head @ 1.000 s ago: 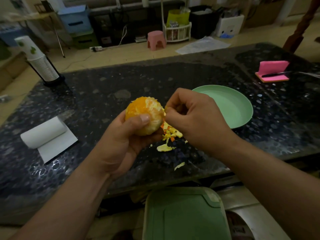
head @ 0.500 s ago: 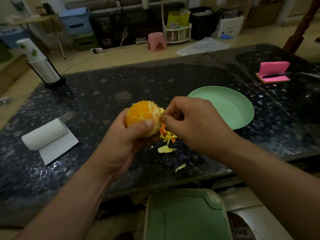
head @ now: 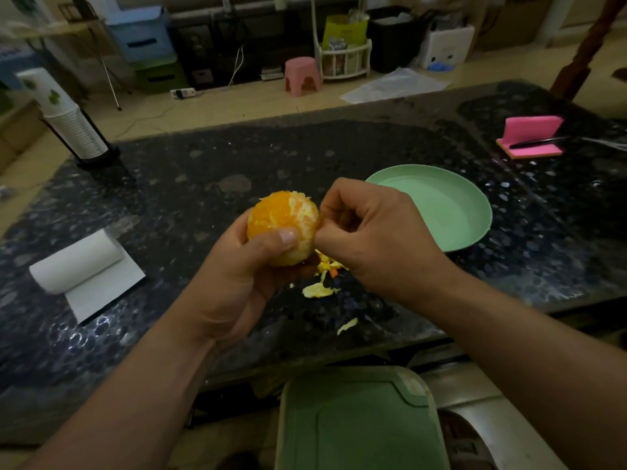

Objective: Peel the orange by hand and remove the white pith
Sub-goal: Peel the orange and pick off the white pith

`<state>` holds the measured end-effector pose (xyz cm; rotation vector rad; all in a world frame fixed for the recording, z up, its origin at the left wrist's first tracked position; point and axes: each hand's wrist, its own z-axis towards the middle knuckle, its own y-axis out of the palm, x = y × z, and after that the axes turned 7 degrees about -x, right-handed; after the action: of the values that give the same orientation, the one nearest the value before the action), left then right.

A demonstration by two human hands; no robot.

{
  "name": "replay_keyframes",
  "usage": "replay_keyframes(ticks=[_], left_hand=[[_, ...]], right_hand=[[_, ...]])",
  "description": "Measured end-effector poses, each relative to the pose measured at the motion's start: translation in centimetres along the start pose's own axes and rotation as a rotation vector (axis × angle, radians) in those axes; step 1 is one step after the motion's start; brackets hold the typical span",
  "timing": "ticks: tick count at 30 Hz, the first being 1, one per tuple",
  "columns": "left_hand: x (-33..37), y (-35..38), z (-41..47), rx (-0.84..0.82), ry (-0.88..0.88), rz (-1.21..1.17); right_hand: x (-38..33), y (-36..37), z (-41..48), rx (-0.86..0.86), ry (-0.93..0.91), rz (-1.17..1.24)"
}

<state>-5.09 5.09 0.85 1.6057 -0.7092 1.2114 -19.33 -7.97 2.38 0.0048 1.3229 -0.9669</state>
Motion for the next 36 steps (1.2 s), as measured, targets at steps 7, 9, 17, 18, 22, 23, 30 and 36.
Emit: replay_keyframes(ticks=[7,9,17,18,22,23,30,36], left_hand=[[0.2,-0.3,0.2,-0.048,-0.025,-0.121],[0.1,-0.6,0.3,-0.05,-0.043,-0.148],[0.1,-0.8,0.5,0.021,-0.029,-0.071],[0.1,-0.8,0.5,0.024,-0.025,-0.05],[0.1,-0.7,0.4,0.029,-0.021,0.061],[0.1,-0.7,0.4,0.028,-0.02,0.086],[-0.2,-0.4,0.4,0.012,-0.025,0.085],[-0.1,0.0,0.4,0.007,-0.053,-0.03]], right_hand=[[0.9,-0.7,0.3,0.02,0.032,0.025],[1.1,-0.9,0.4,-0.001,0.034,0.039],[1.1,-0.9,0.5,-0.118,0.031,-0.008],[1.2,-0.9,0.5,-0.112,0.035,-0.038],[1.3,-0.9,0.6,-0.108,0.037,-0.148],[1.3,-0.9,0.6,-0.113,0.033,-0.163],[1.4,-0.4,0.4,-0.045,-0.006,-0.121],[1.2,-0.4,0.5,-0.024,0.013,-0.037]])
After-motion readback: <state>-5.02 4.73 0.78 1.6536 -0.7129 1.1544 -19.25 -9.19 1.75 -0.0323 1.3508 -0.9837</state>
